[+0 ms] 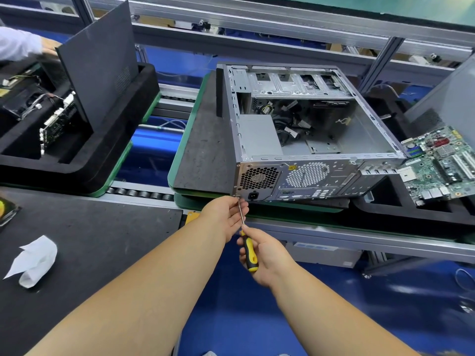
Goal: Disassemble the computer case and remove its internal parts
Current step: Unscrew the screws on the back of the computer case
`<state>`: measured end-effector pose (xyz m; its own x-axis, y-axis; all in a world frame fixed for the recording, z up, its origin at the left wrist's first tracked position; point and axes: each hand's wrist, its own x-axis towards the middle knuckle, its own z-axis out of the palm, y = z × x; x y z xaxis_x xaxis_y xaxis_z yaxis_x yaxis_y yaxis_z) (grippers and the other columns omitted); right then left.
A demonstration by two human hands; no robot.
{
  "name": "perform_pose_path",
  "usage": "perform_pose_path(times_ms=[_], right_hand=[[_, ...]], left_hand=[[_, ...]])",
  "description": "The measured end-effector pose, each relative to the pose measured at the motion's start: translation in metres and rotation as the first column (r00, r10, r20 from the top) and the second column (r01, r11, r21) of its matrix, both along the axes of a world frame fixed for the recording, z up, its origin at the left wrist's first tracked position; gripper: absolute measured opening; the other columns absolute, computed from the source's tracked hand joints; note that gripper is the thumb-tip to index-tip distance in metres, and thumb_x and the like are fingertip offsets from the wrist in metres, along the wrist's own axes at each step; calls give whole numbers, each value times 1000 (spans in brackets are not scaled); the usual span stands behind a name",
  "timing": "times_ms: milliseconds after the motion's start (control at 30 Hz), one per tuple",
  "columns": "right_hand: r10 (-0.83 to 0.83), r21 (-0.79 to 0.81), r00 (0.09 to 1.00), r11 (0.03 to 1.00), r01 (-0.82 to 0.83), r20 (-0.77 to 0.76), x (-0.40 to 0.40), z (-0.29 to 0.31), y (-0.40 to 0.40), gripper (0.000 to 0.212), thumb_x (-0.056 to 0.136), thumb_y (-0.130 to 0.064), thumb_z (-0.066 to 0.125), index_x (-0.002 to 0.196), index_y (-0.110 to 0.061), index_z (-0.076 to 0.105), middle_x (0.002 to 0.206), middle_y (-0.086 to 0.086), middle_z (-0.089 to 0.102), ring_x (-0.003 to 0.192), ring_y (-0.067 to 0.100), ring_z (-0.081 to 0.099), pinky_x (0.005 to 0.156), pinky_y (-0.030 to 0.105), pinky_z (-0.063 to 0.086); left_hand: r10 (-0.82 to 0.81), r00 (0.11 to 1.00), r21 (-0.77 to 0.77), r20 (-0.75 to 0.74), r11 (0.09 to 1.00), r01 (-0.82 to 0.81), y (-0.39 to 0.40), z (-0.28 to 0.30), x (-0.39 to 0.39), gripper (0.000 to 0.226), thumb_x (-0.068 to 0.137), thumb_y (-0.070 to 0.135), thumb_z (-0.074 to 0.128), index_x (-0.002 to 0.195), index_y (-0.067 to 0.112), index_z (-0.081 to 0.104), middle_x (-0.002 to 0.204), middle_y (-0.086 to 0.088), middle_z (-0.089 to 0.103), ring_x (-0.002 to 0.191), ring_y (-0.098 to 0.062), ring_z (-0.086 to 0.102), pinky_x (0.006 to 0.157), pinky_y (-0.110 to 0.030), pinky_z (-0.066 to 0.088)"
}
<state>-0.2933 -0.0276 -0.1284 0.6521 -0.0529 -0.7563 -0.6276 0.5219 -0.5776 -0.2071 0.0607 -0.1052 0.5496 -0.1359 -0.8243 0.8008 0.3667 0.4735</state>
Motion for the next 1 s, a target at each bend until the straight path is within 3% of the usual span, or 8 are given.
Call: perform_pose_path(times_ms=[167,533,767,1000], right_hand=[[-6,107,1000,994,4,23,-3,5,0,32,99,-21,47,103,2,70,75,12,66,57,14,54,52,23,47],[45,-89,997,995,-39,66,-3,1,5,21,94,-24,65,105,-6,64,73,2,61,56,12,57,49,24,47],[22,-30,999,999,-22,33,0,7,5,18,90,-18,69,102,-6,64,62,3,60,50,12,54,47,23,47],[64,36,998,997,-65,18,0,8,2,14,93,-18,62,95,-5,68,66,5,62,53,13,55,53,24,48]], left_hand=[[-27,999,20,26,999,27,1,-2,-1,20,98,17,53,88,10,69,68,1,74,84,-14,68,68,-32,50],[19,1000,26,18,999,-19,1,-8,1,14,98,11,53,95,5,65,81,-5,71,75,-13,67,56,-25,51],[-3,1000,43,19,999,2,-3,-8,4,15,98,15,54,90,7,64,81,-3,69,77,-12,65,68,-27,51],[-3,1000,74,5,997,3,-6,-9,8,18,98,17,55,86,7,64,79,-2,68,77,-12,64,76,-28,50]])
